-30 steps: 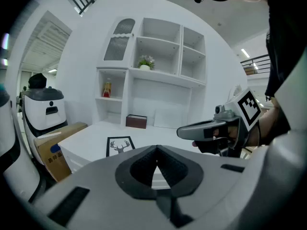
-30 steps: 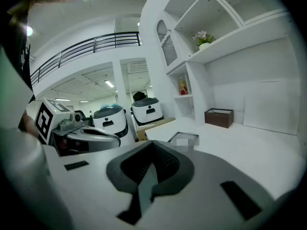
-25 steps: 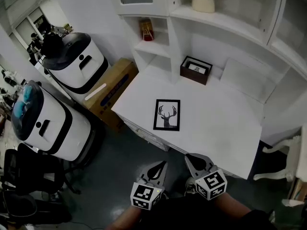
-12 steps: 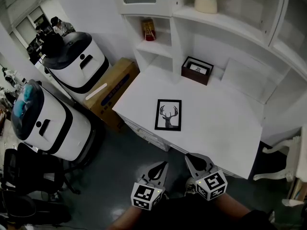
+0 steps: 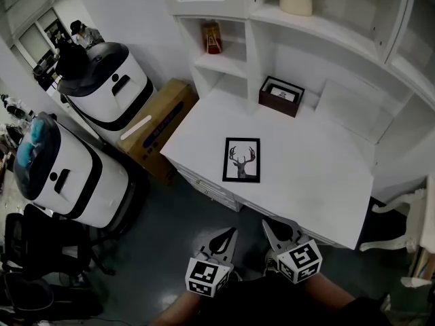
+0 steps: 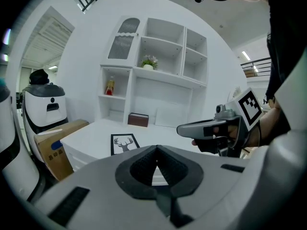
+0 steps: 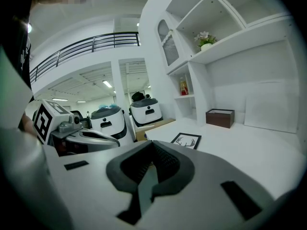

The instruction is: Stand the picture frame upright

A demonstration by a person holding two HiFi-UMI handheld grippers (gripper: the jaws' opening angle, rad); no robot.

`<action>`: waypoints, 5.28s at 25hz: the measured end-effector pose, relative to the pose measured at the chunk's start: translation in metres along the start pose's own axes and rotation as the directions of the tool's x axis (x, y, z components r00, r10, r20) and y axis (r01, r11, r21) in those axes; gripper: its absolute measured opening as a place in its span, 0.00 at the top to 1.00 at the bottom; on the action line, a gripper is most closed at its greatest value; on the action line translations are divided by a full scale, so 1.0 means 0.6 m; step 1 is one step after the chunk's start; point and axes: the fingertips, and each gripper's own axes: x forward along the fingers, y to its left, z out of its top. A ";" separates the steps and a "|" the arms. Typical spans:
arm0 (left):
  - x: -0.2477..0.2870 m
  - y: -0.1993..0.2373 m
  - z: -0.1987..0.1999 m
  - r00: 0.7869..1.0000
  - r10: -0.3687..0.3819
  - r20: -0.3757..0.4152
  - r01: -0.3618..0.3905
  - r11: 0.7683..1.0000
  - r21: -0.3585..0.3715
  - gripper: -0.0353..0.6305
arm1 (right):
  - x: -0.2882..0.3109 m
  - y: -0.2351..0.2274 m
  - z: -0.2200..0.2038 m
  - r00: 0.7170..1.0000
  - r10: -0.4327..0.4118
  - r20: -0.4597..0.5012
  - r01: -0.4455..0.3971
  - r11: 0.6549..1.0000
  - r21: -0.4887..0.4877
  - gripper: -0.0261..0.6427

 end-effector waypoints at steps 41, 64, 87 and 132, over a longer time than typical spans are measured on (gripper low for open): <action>-0.070 0.166 -0.025 0.991 -0.131 0.002 0.131 0.991 0.008 0.94 | 0.093 0.086 0.004 0.974 -0.226 0.000 0.226 0.974 0.033 0.96; 0.067 0.237 0.019 0.992 -0.111 -0.058 0.111 0.994 -0.006 0.94 | 0.207 -0.077 0.018 0.968 -0.240 -0.072 0.244 0.967 0.068 0.96; 0.270 0.291 0.033 0.979 -0.081 -0.185 0.081 0.997 -0.010 0.94 | 0.318 -0.267 -0.098 0.934 -0.205 -0.292 0.266 0.946 0.185 0.95; 0.347 0.375 -0.048 0.817 -0.381 -0.433 0.376 0.921 -0.102 0.94 | 0.377 -0.325 -0.180 0.836 -0.300 -0.459 0.519 0.703 0.486 0.87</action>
